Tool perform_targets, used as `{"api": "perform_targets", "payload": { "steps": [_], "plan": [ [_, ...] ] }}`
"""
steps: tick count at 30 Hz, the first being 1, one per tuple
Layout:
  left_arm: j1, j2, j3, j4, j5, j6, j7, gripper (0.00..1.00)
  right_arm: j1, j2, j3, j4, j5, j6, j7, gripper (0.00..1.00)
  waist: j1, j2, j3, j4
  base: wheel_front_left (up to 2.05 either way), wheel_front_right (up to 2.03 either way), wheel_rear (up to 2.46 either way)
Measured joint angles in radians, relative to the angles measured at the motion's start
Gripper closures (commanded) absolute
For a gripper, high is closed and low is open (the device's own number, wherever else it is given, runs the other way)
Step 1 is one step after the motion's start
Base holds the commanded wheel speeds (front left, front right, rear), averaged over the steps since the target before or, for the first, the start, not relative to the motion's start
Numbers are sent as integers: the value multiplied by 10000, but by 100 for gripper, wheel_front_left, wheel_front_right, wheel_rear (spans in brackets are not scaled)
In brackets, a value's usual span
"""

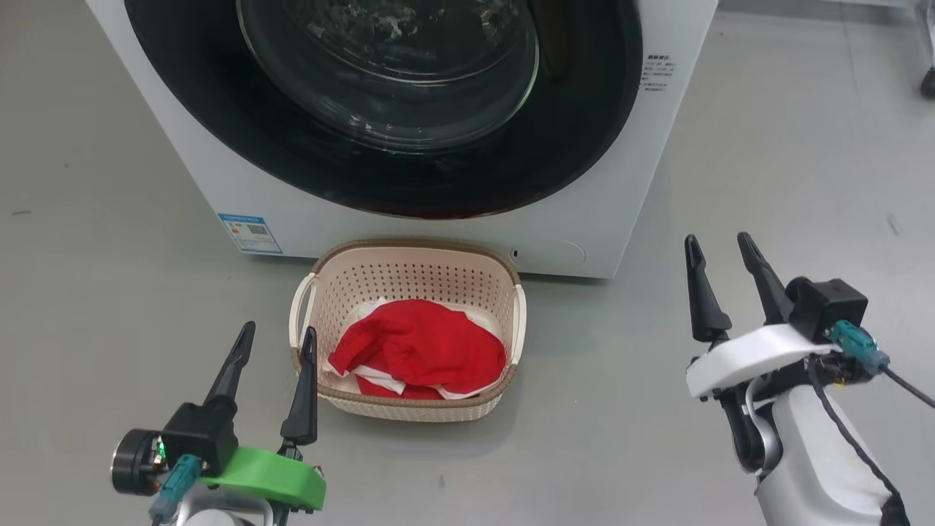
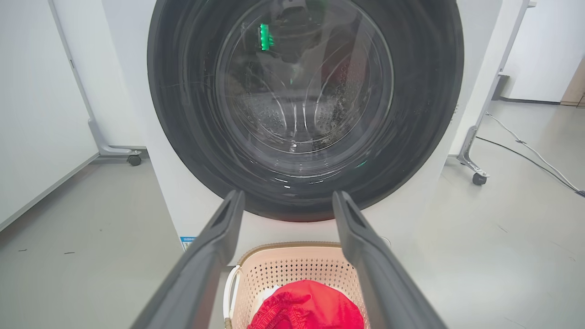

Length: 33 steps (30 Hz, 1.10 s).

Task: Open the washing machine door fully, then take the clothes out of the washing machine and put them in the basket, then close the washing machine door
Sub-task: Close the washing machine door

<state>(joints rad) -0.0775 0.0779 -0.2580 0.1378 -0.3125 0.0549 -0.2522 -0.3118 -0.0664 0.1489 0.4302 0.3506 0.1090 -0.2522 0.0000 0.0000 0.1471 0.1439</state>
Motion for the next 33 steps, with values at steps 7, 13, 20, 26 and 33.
{"api": "perform_targets", "payload": {
  "steps": [7,13,20,26,33],
  "plan": [
    [500,107,19,111,-4,0,48,0,1202,52,-23,-433,13,-155,2,0,0,0,-594,-396,0,0,0],
    [933,113,19,144,-33,0,134,0,2091,105,249,-713,8,-161,2,0,0,0,-1047,-723,0,0,0],
    [1334,128,42,75,-71,15,226,0,2805,142,462,-1078,8,-217,2,0,0,0,-1447,-1046,0,0,0],
    [1605,155,29,-92,-123,17,320,0,3198,171,499,-1488,6,-322,0,0,0,0,-1604,-1213,0,0,0],
    [1713,174,19,-232,-123,27,393,0,3473,184,602,-1797,8,-405,2,0,0,0,-1661,-1234,0,0,0]
  ]
}}
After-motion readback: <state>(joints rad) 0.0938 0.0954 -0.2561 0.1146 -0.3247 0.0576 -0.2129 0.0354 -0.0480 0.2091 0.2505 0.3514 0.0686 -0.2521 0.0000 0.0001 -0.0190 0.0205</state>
